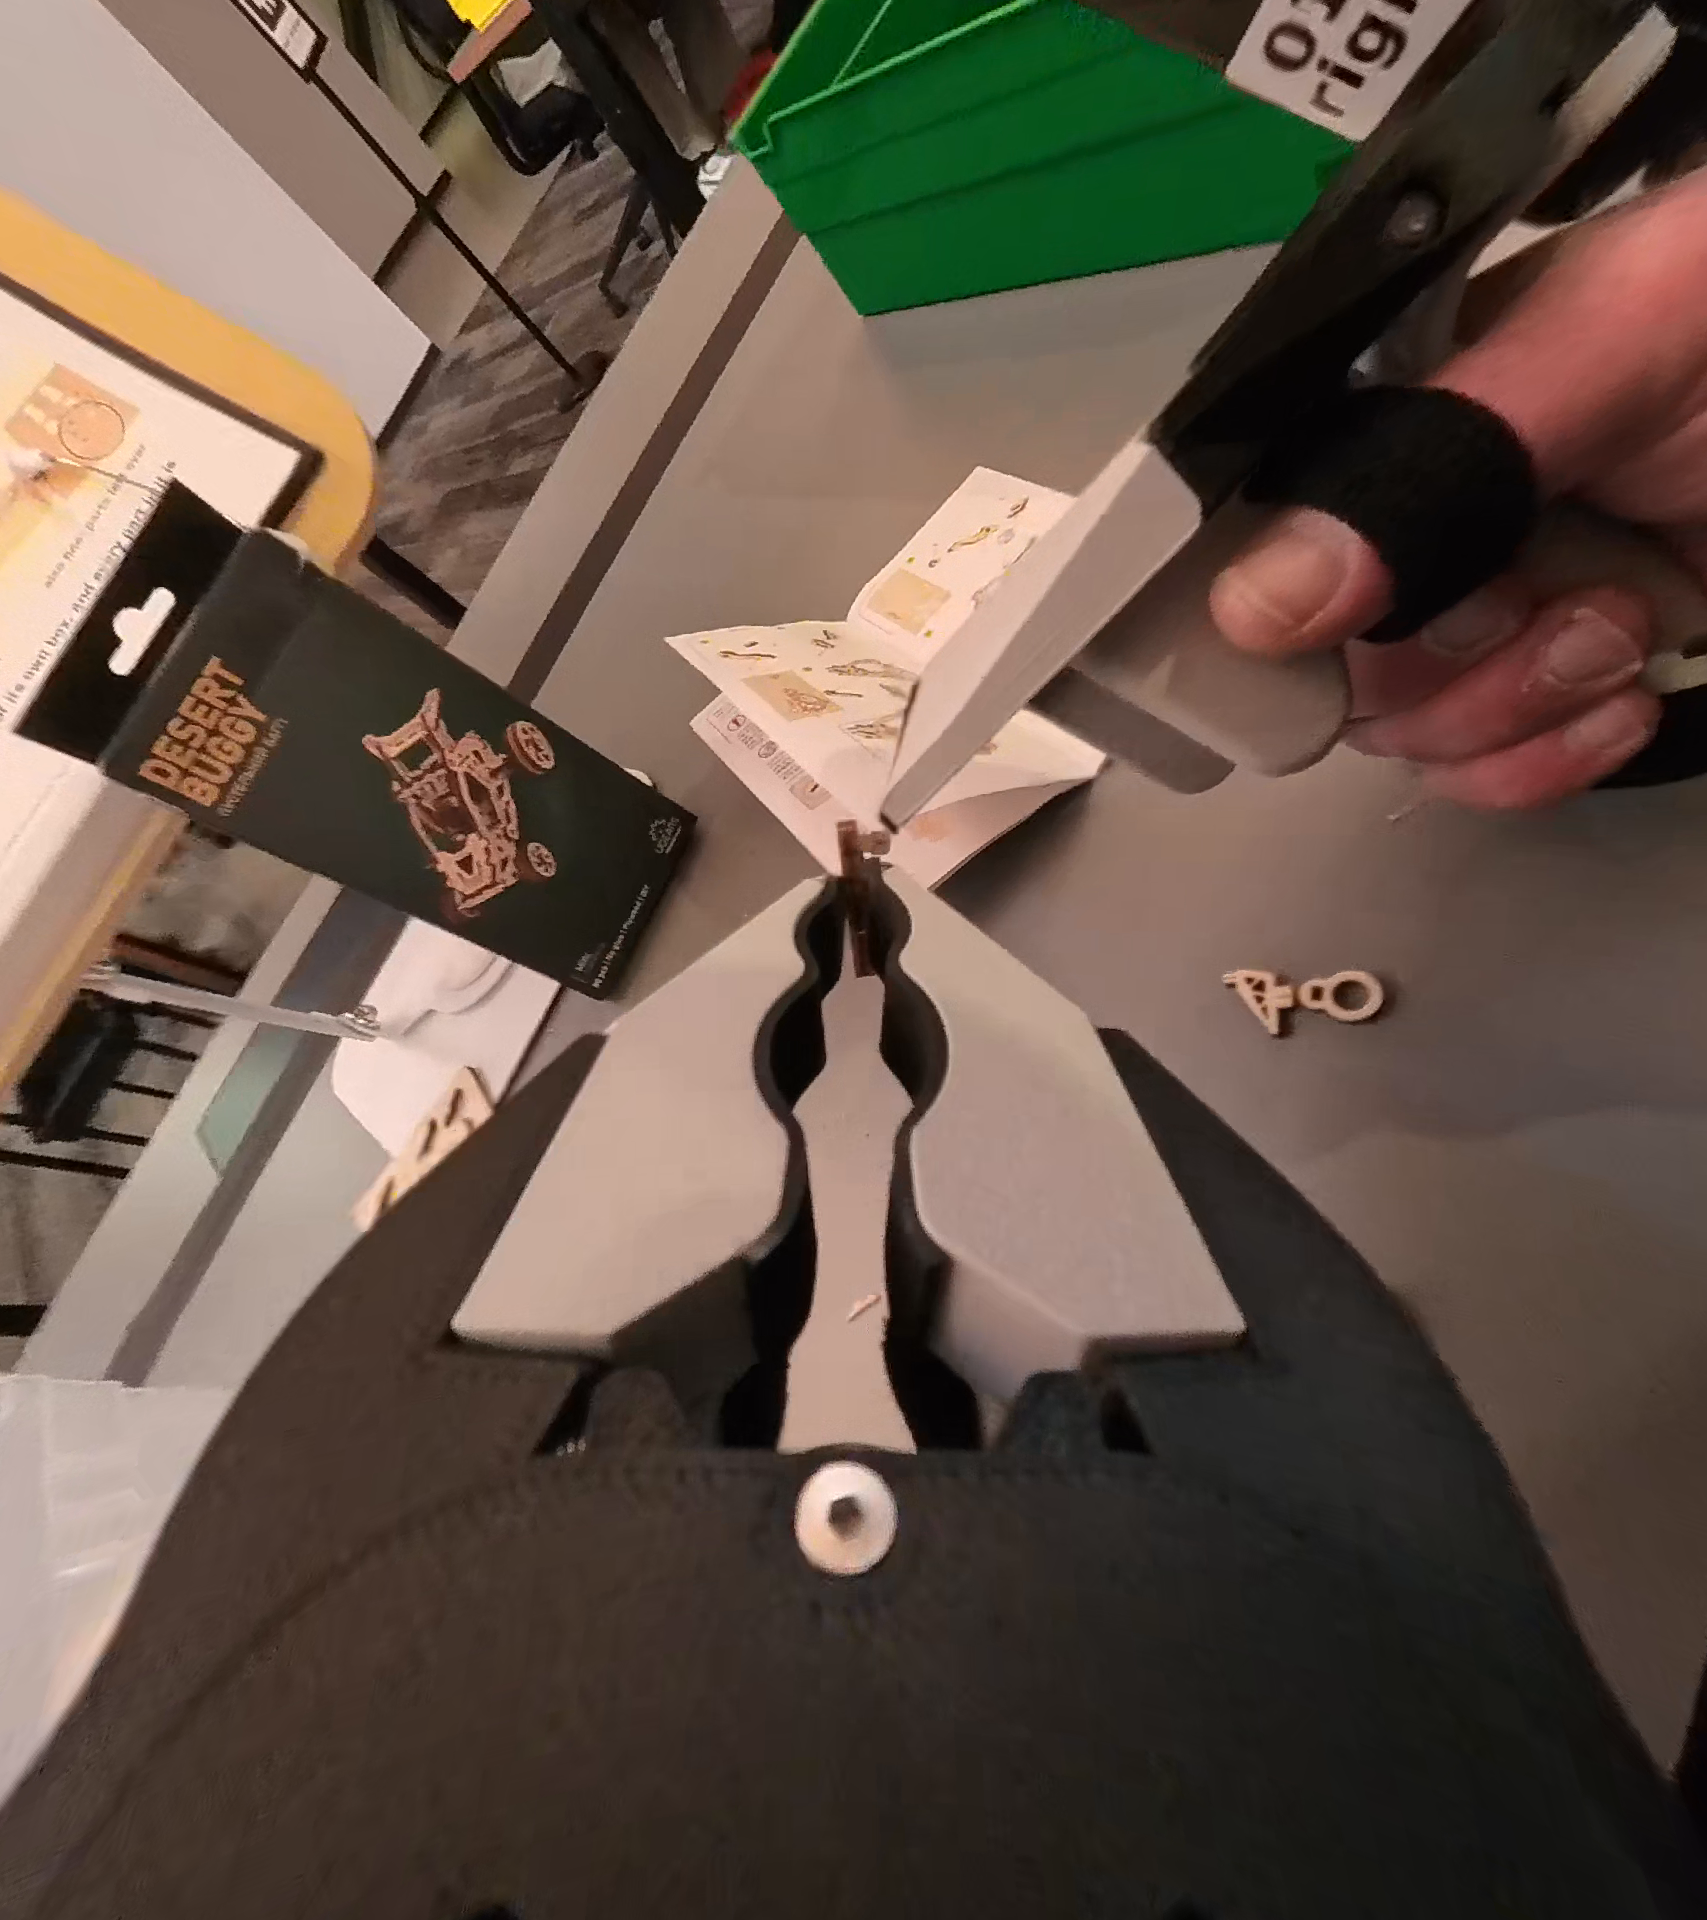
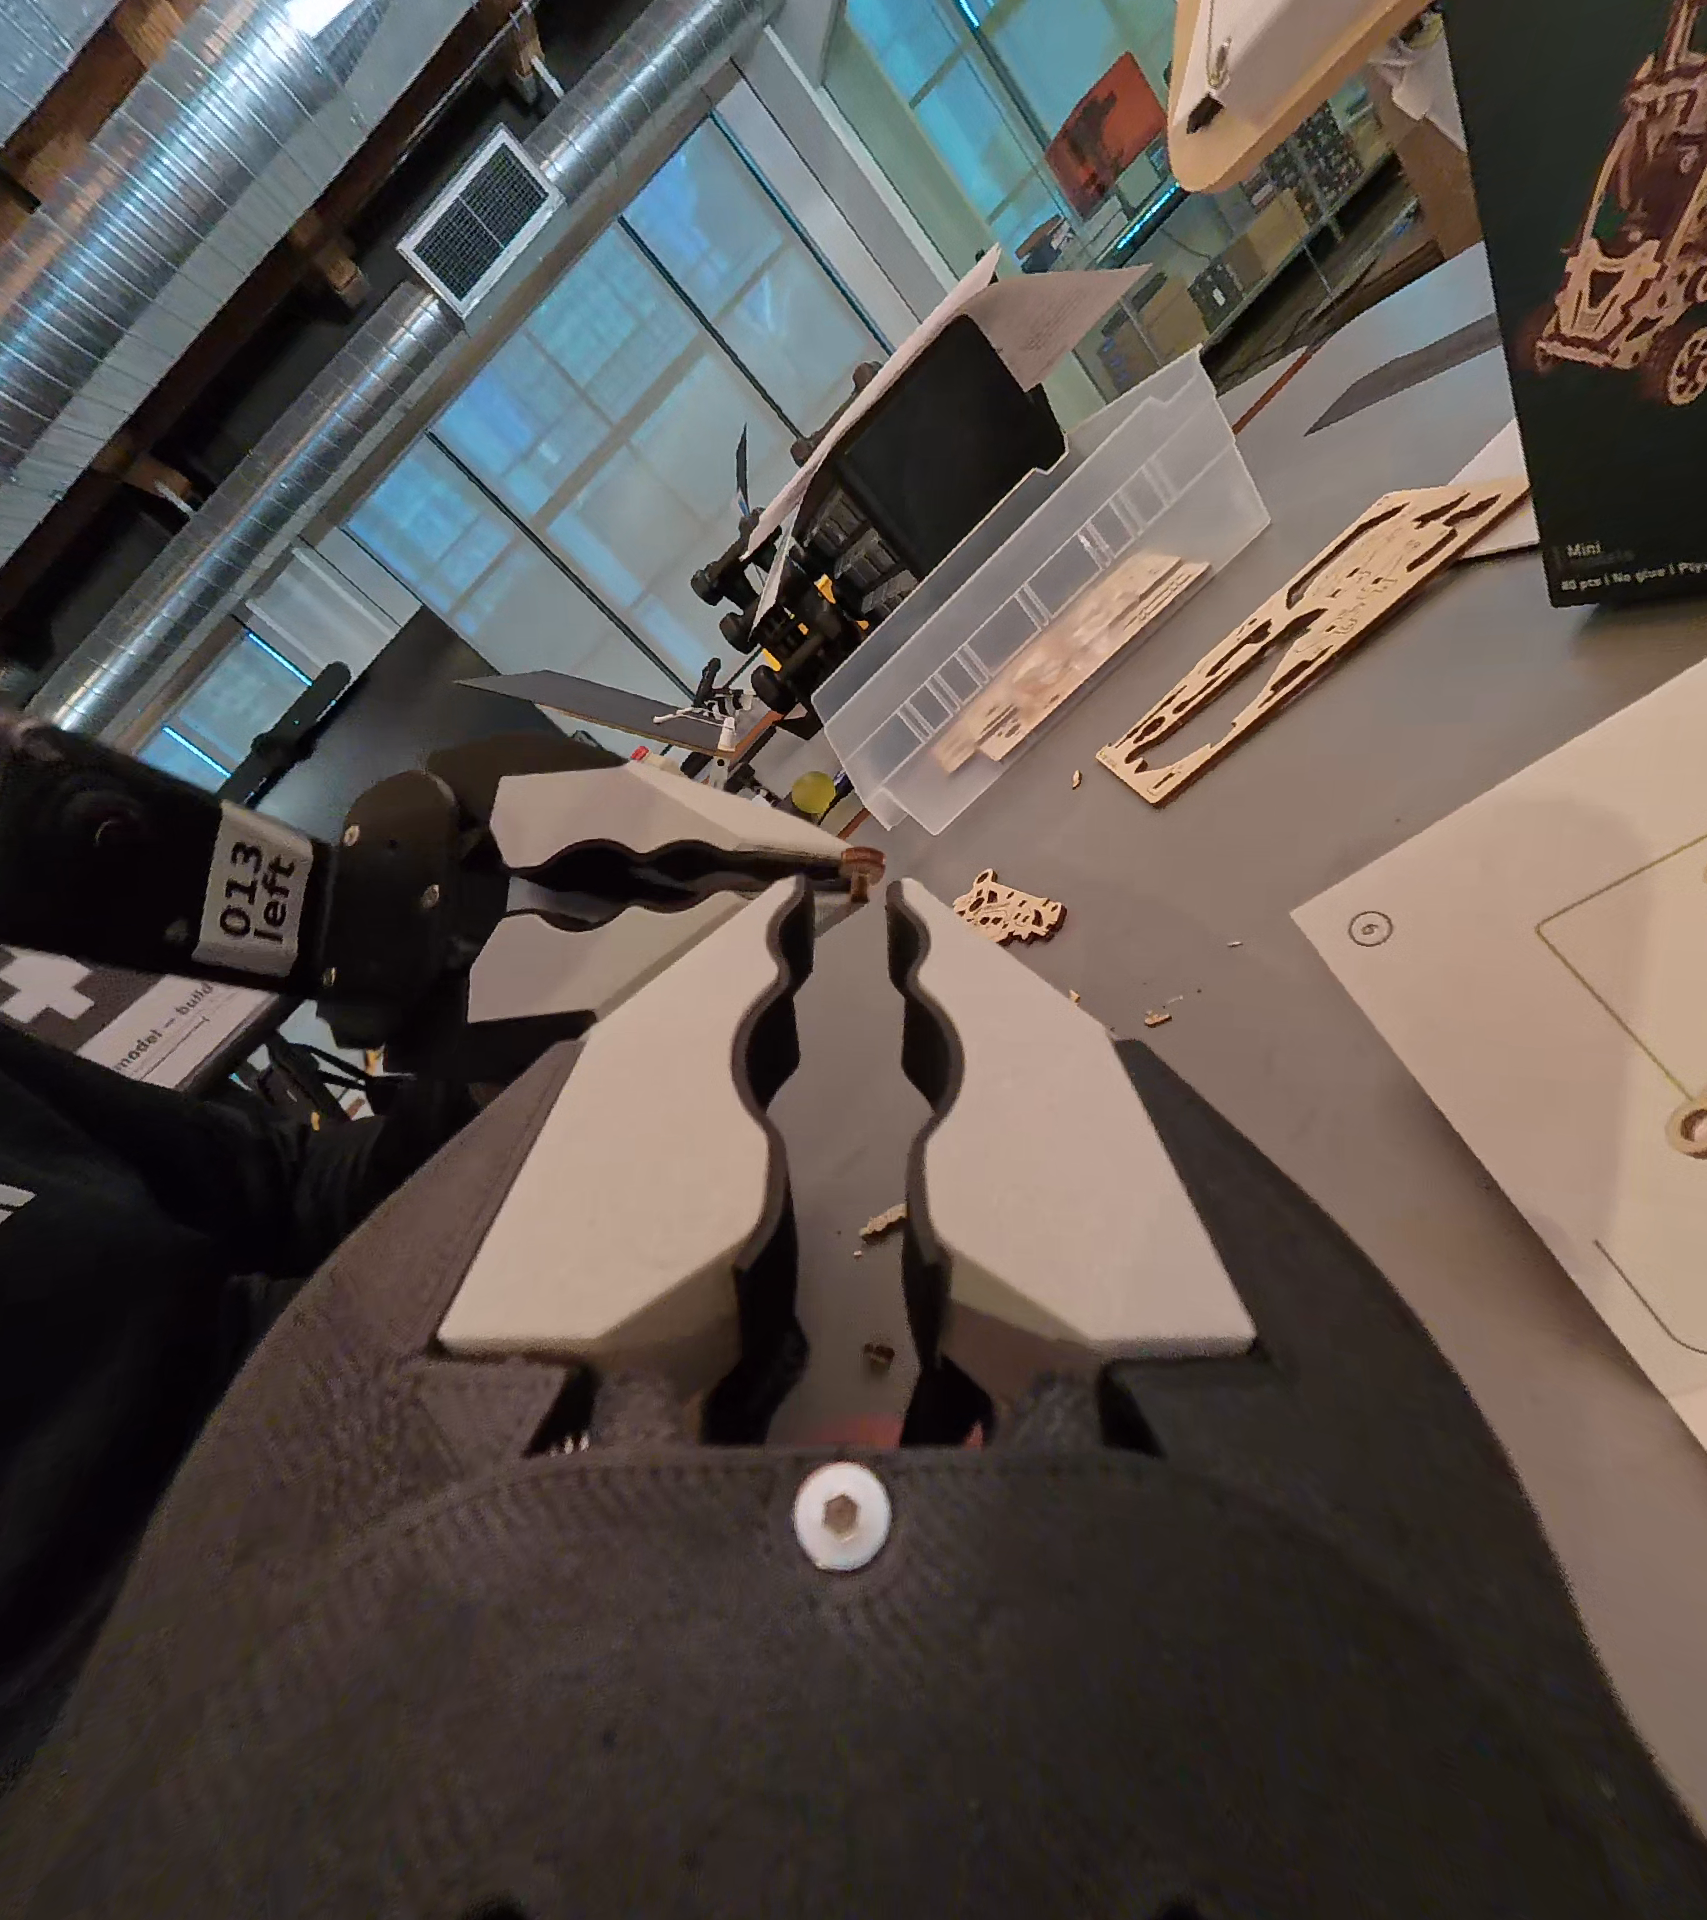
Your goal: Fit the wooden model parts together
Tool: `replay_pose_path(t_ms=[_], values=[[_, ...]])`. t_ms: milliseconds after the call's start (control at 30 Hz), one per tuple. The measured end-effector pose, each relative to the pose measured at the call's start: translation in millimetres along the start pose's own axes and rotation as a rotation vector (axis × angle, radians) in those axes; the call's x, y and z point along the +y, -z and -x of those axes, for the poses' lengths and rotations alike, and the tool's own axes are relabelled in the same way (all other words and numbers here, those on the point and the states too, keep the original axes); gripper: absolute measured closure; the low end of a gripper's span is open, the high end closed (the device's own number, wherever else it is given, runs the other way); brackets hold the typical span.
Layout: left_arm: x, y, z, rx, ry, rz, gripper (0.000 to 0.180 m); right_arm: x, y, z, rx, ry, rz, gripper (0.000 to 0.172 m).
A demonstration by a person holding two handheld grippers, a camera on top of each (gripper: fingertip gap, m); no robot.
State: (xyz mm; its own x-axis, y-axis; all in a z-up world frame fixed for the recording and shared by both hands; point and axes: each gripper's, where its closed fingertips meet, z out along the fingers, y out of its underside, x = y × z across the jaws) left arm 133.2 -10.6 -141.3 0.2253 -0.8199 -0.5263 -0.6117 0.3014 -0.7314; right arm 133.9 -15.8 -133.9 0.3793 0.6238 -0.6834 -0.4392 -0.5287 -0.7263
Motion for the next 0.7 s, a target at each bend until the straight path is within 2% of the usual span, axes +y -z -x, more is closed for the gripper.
replay_pose_path(t_ms=[67, 200, 400, 500, 700], values=[[0.6, -0.3, -3.1, 0.074, 0.081, -0.011, 0.180, 0.9, 2.6, 1.0, 0.017, 0.068, 0.018, 0.156], [-3.3, 5.9, -5.7, 0.233, 0.194, -0.042, 0.179, 6.5, 6.3, 1.8, 0.074, 0.331, 0.133, 0.143], [-6.8, 23.2, -18.2, 0.488, 0.208, -0.011, 0.180, 15.4, 6.1, 18.8, 0.011, 0.667, 0.269, 0.144], [-4.7, 28.4, -22.8, 0.549, 0.166, 0.036, 0.179, 18.8, 5.6, 29.4, -0.054, 0.722, 0.289, 0.148], [-7.6, 34.2, -30.7, 0.621, 0.117, 0.057, 0.179, 26.8, 3.3, 29.5, -0.062, 0.793, 0.346, 0.155]])
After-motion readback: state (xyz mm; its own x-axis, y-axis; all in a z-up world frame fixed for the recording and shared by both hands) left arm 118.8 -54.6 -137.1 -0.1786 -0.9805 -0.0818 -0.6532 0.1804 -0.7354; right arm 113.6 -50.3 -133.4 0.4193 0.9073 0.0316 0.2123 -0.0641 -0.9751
